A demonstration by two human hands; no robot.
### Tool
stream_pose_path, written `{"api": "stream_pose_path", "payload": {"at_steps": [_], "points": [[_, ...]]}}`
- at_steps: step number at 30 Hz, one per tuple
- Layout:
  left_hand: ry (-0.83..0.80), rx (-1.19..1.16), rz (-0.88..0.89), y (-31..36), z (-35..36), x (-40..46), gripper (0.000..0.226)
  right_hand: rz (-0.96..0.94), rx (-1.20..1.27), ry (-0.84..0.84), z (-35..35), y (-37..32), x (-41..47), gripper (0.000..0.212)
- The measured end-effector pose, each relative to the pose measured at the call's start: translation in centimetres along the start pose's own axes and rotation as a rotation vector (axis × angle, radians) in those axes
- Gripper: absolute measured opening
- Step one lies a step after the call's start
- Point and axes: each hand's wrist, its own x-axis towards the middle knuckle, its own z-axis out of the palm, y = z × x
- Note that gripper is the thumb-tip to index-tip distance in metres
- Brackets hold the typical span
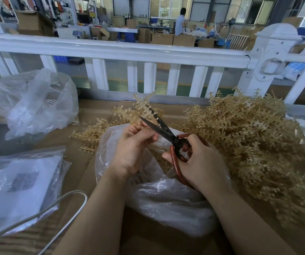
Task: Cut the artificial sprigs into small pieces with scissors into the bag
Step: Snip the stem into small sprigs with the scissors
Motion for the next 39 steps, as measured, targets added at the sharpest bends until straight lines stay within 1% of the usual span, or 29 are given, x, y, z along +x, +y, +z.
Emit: {"api": "stream_pose_path", "payload": {"at_steps": [5, 10, 12, 16, 21, 25, 26, 30, 33, 35, 39], "points": [[-0.035, 0.018, 0.010, 0.15, 0.35, -0.14, 0.019, 0.031, 0.014, 0.009, 0.16, 0.15, -0.16, 0.073], [-0.018, -0.006, -0.015, 0.09, 0.20, -0.15, 0.003, 0.005, 0.024, 0.028, 0.16, 0.00, -0.10, 0.069], [-0.034, -0.012, -0.019, 0.03, 0.13, -0.13, 0.003, -0.013, 0.030, 0.031, 0.12, 0.08, -0.11, 0.071], [-0.054, -0.044, -0.021, 0.07, -0.03, -0.12, 0.011, -0.035, 0.015, 0.027, 0.08, 0.18, -0.10, 0.076], [-0.045, -0.049, -0.023, 0.04, -0.17, -0.11, 0.002, -0.048, 0.021, 0.040, 0.13, 0.16, -0.01, 0.068], [-0.050, -0.056, -0.037, 0.10, -0.11, -0.20, 0.009, -0.044, 0.029, 0.044, 0.37, 0.30, -0.10, 0.062], [-0.052, -0.053, -0.045, 0.10, -0.14, -0.23, 0.008, -0.044, 0.026, 0.051, 0.42, 0.31, -0.07, 0.062], [-0.020, -0.079, -0.106, 0.09, -0.09, -0.21, 0.007, -0.038, 0.018, 0.044, 0.46, 0.37, 0.05, 0.069], [-0.001, -0.165, -0.153, 0.36, -0.14, -0.16, 0.006, -0.036, 0.018, 0.030, 0.44, 0.48, 0.01, 0.069], [0.014, -0.191, -0.146, 0.57, -0.27, -0.12, 0.007, -0.032, 0.020, 0.024, 0.44, 0.52, -0.06, 0.068], [0.070, -0.168, -0.112, 0.60, -0.28, -0.17, 0.006, -0.035, 0.018, 0.020, 0.43, 0.50, -0.10, 0.069]]}}
